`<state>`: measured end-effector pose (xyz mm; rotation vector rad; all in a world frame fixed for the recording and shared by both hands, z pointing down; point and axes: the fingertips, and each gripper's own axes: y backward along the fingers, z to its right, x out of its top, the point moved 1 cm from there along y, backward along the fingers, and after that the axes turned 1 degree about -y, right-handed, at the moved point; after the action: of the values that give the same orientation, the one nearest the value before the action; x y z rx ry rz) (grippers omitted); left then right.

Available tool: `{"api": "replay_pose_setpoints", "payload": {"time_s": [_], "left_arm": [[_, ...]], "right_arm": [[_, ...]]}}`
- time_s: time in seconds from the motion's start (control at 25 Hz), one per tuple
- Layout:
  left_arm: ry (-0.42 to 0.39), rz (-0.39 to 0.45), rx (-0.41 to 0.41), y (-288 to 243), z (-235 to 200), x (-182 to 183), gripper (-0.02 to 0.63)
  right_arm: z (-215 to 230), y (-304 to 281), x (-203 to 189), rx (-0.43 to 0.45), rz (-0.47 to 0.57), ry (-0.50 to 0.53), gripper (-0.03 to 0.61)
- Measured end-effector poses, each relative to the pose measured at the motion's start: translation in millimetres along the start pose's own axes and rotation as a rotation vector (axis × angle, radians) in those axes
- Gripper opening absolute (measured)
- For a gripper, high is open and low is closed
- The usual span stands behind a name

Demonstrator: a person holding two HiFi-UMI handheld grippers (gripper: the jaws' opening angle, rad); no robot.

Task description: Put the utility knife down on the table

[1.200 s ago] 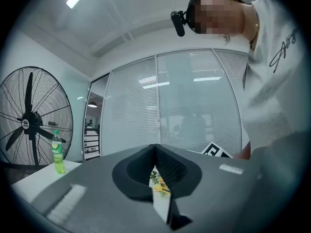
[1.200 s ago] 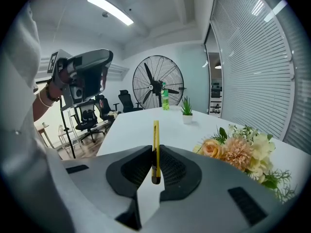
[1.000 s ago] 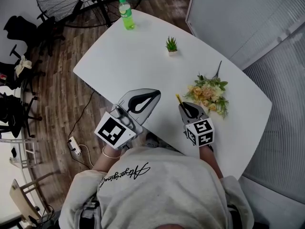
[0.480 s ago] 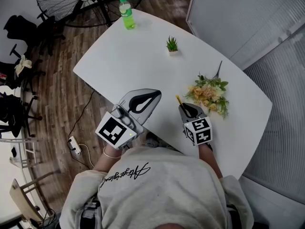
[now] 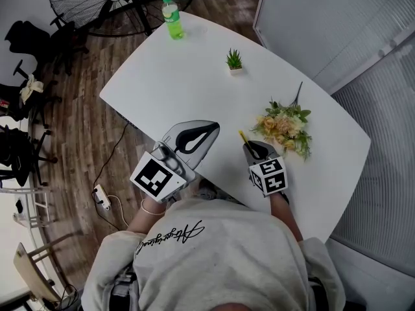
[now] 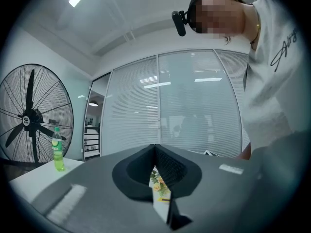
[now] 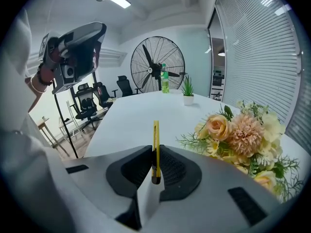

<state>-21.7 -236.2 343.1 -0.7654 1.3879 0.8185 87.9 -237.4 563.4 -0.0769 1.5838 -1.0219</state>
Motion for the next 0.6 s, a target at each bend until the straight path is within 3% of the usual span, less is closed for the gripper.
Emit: {"api": "replay_pose_setpoints", "payload": {"time_s": [0.6], "left_arm": [[-0.001,-0.004,0.007,1.8,-2.6,-1.4,0.000]], "right_arm": [[-0.4,-9.9,-10.8,0.008,-0.052,-0.010,0.048]]}}
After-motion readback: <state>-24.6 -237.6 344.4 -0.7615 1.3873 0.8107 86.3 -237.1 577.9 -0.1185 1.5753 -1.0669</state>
